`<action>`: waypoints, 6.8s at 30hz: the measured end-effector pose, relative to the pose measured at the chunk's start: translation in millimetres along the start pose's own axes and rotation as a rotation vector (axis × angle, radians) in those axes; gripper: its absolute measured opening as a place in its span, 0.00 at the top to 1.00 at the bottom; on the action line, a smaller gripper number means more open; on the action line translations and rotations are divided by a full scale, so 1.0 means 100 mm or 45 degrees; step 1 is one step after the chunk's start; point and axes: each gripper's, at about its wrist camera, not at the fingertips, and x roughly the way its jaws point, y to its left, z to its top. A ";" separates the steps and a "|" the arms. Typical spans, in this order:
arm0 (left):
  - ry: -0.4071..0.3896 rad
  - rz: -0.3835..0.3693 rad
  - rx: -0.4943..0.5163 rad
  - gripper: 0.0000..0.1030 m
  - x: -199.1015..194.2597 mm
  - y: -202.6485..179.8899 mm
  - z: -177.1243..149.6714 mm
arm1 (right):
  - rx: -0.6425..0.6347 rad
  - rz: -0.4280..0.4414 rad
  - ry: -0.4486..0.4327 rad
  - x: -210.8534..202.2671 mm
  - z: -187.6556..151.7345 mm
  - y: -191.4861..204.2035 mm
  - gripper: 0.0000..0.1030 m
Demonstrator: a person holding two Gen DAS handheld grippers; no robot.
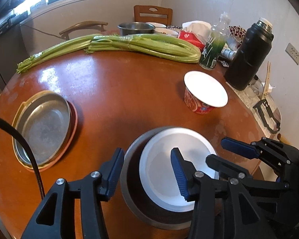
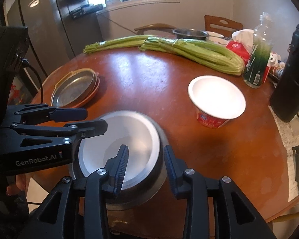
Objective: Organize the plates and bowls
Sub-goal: 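Open the left tool and withdraw from the nested paper bowl, then reach the left tool to the second red-printed paper bowl and grasp its rim, then carry the second paper bowl with the left tool over the steel bowl and lower it, then open the left tool over the steel bowl while the right tool releases its rim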
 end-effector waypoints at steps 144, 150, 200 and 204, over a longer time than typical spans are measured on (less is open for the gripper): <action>0.043 -0.076 0.040 0.70 -0.10 -0.16 -0.03 | -0.021 -0.065 -0.098 -0.25 0.06 0.26 0.70; 0.052 -0.039 0.055 0.70 -0.06 -0.16 -0.12 | -0.023 -0.046 -0.061 -0.18 -0.01 0.26 0.70; 0.026 -0.001 0.061 0.69 -0.04 -0.08 -0.20 | -0.046 -0.067 0.030 0.07 -0.08 0.22 0.65; 0.011 -0.011 0.059 0.69 -0.08 -0.07 -0.20 | -0.045 -0.061 0.025 0.04 -0.08 0.22 0.65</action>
